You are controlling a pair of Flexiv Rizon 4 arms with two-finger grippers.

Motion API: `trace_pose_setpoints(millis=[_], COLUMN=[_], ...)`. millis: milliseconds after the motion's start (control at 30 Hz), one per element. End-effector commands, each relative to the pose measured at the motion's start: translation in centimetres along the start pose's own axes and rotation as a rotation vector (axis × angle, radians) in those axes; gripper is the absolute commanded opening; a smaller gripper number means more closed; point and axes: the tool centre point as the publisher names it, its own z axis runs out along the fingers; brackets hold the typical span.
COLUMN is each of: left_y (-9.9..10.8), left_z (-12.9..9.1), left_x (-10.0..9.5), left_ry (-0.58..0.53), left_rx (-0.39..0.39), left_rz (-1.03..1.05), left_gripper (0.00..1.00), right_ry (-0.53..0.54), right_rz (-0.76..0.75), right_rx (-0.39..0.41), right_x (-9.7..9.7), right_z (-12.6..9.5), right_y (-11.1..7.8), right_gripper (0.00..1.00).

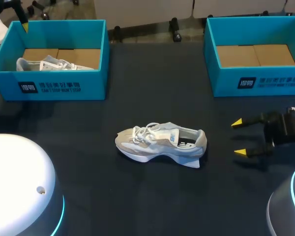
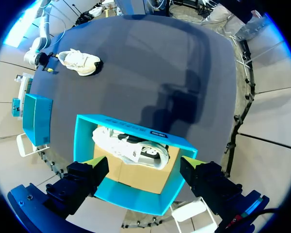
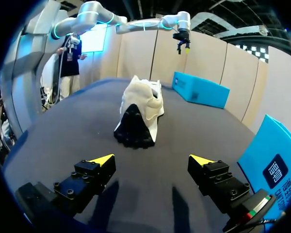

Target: Take the shoe out of the shoebox, open the shoe tongue, remove and reinsert the insole, then place the shoe into the shoebox

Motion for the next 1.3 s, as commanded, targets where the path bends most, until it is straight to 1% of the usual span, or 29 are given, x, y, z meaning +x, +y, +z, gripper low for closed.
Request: trace_pose_setpoints(millis=[33,533,600,633,767,867,1000,1100,1200,1267,1300], left_y=[-0.1,-0.1,-0.1,-0.1,-0.1,-0.1,-0.1,-0.1,-0.1,-0.1,-0.1], left_z=[0.0,0.0,0.0,0.0,0.0,0.0,0.0,0.0,0.0,0.0,0.0], left_x=[0.0,0.0,0.0,0.0,0.0,0.0,0.0,0.0,0.0,0.0,0.0], left_ry=[0.002,0.002,0.002,0.002,0.002,0.002,0.002,0.002,0.002,0.002,0.002], left_rx=[-0.003,-0.003,-0.003,-0.003,-0.003,-0.003,-0.003,-0.003,-0.003,-0.003,-0.003], left_rz=[-0.001,-0.001,-0.001,-0.001,-0.001,-0.001,-0.001,-0.001,-0.001,-0.001,-0.001], left_gripper=[1.00,1.00,1.00,1.00,1.00,1.00,1.00,1.00,1.00,1.00,1.00], right_ry=[-0.002,-0.002,-0.018,-0.027,-0.084,-0.123,-0.168,-0.198,-0.253,-0.287,-0.299], right_rz=[0.000,0.000,0.021,0.027,0.061,0.093,0.111,0.128,0.154,0.170,0.172], right_rx=[0.003,0.003,0.021,0.040,0.039,0.065,0.072,0.096,0.093,0.110,0.100], right_x=[0.1,0.1,0.4,0.5,1.3,1.7,2.2,2.6,2.9,3.2,3.3], right_z=[-0.1,-0.1,0.2,0.3,0.4,0.7,1.3,2.0,2.4,2.7,2.9], right_y=[0.1,0.1,0.2,0.2,0.8,1.4,2.0,2.5,2.9,3.2,3.3], right_gripper=[1.00,1.00,1.00,1.00,1.00,1.00,1.00,1.00,1.00,1.00,1.00])
